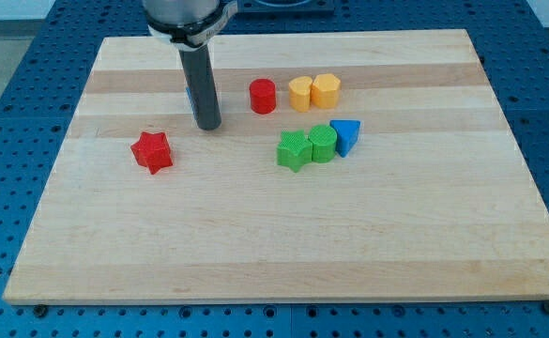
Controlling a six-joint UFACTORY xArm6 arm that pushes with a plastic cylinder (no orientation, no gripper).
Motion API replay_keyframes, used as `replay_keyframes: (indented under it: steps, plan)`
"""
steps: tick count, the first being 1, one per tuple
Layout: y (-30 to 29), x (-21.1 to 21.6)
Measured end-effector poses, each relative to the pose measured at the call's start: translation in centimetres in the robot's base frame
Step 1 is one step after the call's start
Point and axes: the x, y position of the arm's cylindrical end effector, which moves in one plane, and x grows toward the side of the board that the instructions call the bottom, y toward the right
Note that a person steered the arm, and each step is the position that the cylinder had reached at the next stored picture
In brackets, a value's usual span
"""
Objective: Place the blue cube in between the red blocks
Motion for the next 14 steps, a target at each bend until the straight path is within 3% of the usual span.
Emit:
replay_keyframes:
  steps: [2,7,9,12,14]
  plan:
    - [-6.0,-1.3]
    - [-6.4,-5.3]
    - [-3.9,-5.5]
    - [-6.6,-4.6]
    - [-3.8,-4.6]
